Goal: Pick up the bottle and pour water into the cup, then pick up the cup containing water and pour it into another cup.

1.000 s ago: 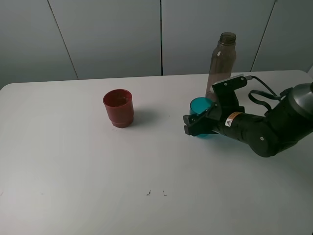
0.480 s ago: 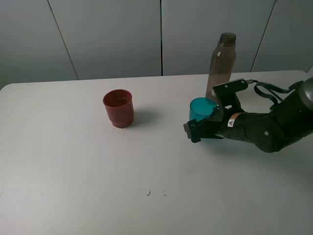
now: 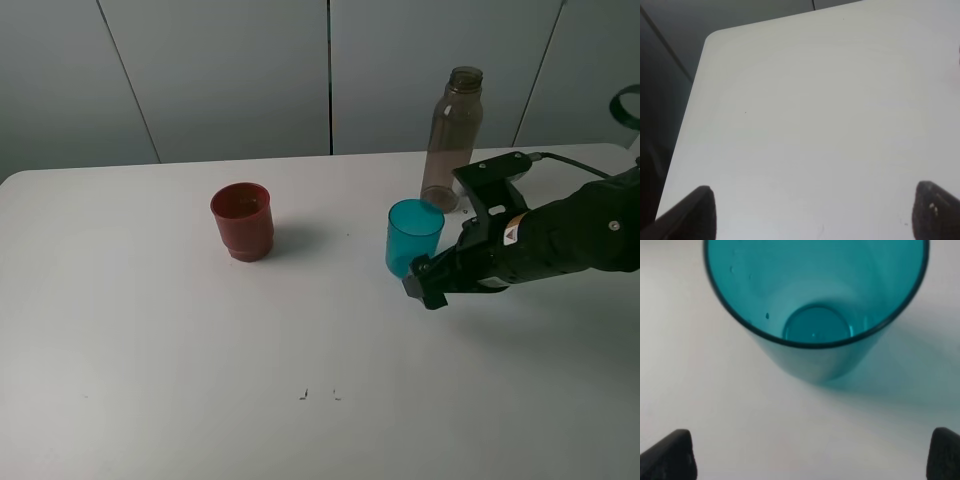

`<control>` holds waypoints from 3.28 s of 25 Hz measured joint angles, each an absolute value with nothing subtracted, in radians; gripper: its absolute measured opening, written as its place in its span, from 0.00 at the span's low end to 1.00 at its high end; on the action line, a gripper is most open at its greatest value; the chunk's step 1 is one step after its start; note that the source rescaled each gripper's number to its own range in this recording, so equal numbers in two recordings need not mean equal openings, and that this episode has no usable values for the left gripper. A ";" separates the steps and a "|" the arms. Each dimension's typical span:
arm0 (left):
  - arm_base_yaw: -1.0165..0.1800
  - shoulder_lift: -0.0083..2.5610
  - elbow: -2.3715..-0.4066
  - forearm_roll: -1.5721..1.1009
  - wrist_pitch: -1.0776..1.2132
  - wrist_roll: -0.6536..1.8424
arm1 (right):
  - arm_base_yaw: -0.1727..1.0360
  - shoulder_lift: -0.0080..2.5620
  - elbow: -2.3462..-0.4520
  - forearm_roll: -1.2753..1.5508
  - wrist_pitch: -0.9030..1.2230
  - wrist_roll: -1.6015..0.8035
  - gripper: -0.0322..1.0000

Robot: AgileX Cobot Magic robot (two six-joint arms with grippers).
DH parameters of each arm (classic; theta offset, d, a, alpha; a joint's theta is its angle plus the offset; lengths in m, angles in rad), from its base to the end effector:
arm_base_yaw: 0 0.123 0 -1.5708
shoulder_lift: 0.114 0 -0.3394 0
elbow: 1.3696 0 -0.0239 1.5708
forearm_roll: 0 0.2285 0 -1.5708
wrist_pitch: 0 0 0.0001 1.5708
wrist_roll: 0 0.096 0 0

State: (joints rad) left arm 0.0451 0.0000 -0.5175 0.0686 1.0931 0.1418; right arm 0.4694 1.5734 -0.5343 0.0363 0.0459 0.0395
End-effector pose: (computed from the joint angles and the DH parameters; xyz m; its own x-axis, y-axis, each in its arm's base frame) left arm -0.0784 0.0023 0.2662 -0.4779 0.1508 -0.8654 -0.0165 0.9834 0.1805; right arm 0.2171 0.1103 0.2071 -0.7815 -0.3115 -0.5405 -0.3951 0.9176 0.0424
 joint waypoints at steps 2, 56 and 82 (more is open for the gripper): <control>0.045 0.000 -0.518 0.069 1.093 0.142 | 0.469 1.482 -0.534 0.036 0.112 0.037 0.99; 0.045 0.000 -0.518 0.069 1.093 0.142 | 0.269 0.000 -0.512 -0.097 1.097 0.122 1.00; 0.045 0.000 -0.518 0.069 1.093 0.142 | 0.068 -0.001 -0.512 -0.041 1.097 0.029 1.00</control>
